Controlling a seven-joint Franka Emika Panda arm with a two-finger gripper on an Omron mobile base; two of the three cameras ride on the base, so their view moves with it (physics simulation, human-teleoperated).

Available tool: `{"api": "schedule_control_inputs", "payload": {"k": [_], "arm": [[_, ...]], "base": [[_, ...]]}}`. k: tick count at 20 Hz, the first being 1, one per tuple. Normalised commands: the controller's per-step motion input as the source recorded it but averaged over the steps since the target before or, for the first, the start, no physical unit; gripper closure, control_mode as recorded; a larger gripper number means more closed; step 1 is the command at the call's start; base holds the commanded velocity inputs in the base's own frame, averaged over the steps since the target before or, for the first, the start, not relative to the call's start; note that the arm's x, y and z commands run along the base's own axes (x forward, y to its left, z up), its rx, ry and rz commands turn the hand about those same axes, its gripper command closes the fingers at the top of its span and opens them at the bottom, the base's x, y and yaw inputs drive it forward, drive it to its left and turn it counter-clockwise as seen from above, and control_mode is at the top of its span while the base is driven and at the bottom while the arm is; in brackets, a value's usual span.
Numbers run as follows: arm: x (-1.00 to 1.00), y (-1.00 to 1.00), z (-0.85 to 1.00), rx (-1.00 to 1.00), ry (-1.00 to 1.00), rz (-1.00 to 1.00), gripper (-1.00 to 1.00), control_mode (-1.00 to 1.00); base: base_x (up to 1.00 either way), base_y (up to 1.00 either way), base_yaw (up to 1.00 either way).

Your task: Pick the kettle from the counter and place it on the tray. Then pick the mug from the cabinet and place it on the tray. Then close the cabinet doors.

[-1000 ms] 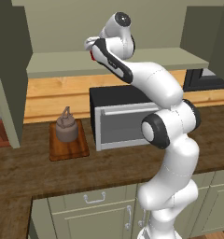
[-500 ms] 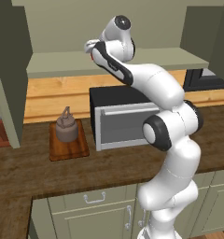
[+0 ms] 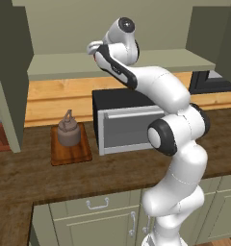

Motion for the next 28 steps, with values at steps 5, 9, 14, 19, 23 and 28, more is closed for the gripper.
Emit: {"api": "schedule_control_inputs", "payload": {"k": [5, 9, 14, 19, 23, 28], "arm": [[0.02, -0.03, 0.00, 0.00, 0.00, -0.02, 1.00, -1.00], [-0.07, -0.02, 0.00, 0.00, -0.06, 0.00, 1.00, -1.00], [-0.64, 0.00, 0.00, 0.00, -0.06, 0.00, 1.00, -1.00], [-0.96, 0.00, 0.00, 0.00, -0.09, 0.00, 1.00, -1.00], [-1.00, 0.00, 0.00, 0.00, -0.10, 0.00, 1.00, -1.00], [-0.97, 0.09, -0.08, 0.00, -0.11, -0.01, 1.00, -1.00]], "base": [[0.00, 0.00, 0.00], [0.00, 0.00, 0.00], [0.00, 0.00, 0.00], [0.00, 0.00, 0.00], [0.00, 0.00, 0.00], [0.00, 0.00, 0.00]]}}
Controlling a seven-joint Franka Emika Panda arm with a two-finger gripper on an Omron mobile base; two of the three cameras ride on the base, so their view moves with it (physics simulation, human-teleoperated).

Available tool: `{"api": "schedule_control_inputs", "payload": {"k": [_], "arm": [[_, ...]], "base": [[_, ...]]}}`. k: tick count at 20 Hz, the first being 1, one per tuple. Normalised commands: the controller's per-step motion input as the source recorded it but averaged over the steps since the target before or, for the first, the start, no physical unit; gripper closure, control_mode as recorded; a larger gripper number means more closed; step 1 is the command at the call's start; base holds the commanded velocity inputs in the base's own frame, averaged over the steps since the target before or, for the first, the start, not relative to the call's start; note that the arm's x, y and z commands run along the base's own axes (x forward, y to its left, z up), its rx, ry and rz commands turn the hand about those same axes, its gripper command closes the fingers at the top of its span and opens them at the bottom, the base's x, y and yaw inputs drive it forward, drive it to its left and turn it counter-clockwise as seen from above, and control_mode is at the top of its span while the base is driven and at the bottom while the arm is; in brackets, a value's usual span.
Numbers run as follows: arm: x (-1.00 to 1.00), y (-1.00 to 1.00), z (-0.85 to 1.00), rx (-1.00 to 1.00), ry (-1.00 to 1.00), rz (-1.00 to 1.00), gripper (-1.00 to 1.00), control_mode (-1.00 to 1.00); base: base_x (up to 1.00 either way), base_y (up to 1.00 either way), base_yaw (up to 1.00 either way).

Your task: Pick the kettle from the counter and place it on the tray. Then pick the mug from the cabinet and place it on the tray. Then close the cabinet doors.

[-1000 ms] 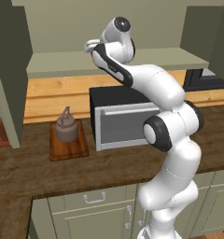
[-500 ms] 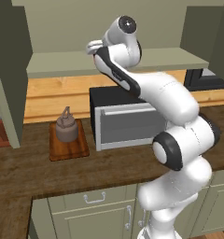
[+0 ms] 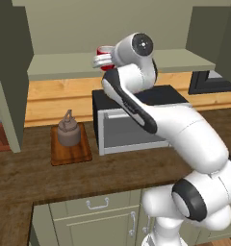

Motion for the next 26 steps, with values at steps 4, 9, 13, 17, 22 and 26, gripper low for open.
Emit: {"api": "schedule_control_inputs", "payload": {"k": [4, 9, 13, 17, 22, 26], "arm": [[-0.93, 0.19, -0.22, 0.00, -0.10, -0.05, 1.00, -1.00], [-0.86, 0.19, -0.30, 0.00, -0.03, -0.05, 1.00, -1.00], [-0.48, 0.33, -0.48, 0.00, 0.00, -0.10, 1.00, -1.00], [-0.04, 0.28, -0.52, 0.00, 0.00, -0.15, 1.00, -1.00], [0.16, 0.08, -0.37, 0.01, 0.03, -0.05, 1.00, -1.00], [0.07, 0.20, -0.49, 0.00, 0.01, -0.05, 1.00, -1.00]], "base": [[0.00, 0.00, 0.00], [0.00, 0.00, 0.00], [0.00, 0.00, 0.00], [0.00, 0.00, 0.00], [0.00, 0.00, 0.00], [0.00, 0.00, 0.00]]}}
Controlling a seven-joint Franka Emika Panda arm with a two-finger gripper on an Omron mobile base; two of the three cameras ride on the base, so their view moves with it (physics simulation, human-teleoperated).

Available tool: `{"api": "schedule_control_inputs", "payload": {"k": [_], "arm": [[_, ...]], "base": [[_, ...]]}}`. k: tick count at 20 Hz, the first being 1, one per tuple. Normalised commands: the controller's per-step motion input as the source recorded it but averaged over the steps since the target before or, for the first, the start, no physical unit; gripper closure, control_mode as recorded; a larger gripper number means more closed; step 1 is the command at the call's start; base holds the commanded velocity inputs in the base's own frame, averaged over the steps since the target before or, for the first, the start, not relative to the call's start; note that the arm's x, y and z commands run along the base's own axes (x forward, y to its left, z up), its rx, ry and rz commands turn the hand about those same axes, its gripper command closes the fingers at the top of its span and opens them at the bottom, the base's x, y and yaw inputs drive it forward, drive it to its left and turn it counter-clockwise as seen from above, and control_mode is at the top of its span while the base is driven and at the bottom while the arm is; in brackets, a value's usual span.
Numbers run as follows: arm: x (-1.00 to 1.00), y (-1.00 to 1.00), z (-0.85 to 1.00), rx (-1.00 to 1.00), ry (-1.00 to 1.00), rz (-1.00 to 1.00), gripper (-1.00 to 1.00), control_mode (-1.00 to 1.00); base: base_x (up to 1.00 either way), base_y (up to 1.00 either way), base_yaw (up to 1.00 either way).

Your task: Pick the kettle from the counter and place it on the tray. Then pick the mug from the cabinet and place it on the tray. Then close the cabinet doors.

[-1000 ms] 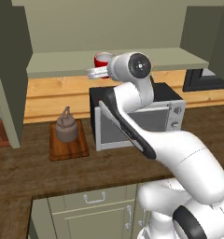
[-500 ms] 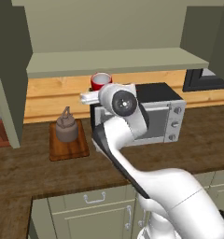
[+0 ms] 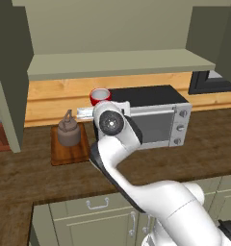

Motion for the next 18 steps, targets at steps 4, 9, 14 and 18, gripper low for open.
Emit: {"api": "schedule_control_inputs", "payload": {"k": [4, 9, 14, 18], "arm": [[0.12, 0.21, -0.48, 0.01, 0.06, -0.06, 1.00, -1.00], [0.10, 0.25, -0.48, 0.04, 0.03, -0.10, 1.00, -1.00], [0.00, 0.29, -0.43, 0.02, 0.06, -0.06, 1.00, -1.00], [0.07, 0.29, -0.37, 0.02, 0.26, 0.00, 1.00, -1.00]], "base": [[0.00, 0.00, 0.00], [0.00, 0.00, 0.00], [0.00, 0.00, 0.00], [0.00, 0.00, 0.00]]}}
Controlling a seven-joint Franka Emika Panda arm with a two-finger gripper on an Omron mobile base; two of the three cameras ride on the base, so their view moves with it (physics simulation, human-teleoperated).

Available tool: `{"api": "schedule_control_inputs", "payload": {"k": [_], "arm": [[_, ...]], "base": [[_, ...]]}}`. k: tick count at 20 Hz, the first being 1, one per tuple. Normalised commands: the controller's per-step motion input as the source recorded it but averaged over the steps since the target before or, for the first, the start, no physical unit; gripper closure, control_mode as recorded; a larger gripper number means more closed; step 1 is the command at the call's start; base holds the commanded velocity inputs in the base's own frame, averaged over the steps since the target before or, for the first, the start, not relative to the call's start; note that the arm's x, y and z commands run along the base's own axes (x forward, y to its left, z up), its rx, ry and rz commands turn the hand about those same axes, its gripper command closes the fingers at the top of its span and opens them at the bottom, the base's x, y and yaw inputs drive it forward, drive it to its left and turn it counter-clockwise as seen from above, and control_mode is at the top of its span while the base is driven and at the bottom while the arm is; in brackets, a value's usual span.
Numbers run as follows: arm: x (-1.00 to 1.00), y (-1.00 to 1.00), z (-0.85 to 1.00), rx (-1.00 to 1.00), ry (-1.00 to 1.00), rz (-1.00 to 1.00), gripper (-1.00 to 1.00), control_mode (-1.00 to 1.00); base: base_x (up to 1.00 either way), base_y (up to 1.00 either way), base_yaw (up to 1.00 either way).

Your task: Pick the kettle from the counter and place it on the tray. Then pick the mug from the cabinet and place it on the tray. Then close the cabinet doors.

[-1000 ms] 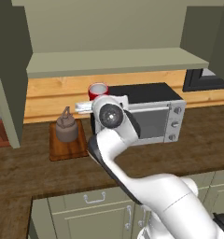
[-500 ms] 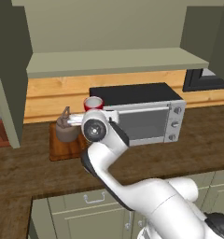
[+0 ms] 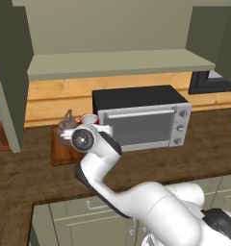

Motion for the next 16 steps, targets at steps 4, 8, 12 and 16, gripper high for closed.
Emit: {"api": "schedule_control_inputs", "payload": {"k": [4, 8, 12, 16], "arm": [[0.05, 0.18, -0.42, 0.03, 0.32, 0.00, 1.00, -1.00], [0.01, 0.21, -0.53, 0.00, 0.09, 0.00, 1.00, -1.00], [0.00, 0.20, -0.55, 0.00, -0.01, 0.00, 1.00, -1.00], [0.10, 0.05, -0.43, 0.00, -0.04, 0.00, 1.00, -1.00]], "base": [[0.00, 0.00, 0.00], [0.00, 0.00, 0.00], [0.00, 0.00, 0.00], [0.00, 0.00, 0.00]]}}
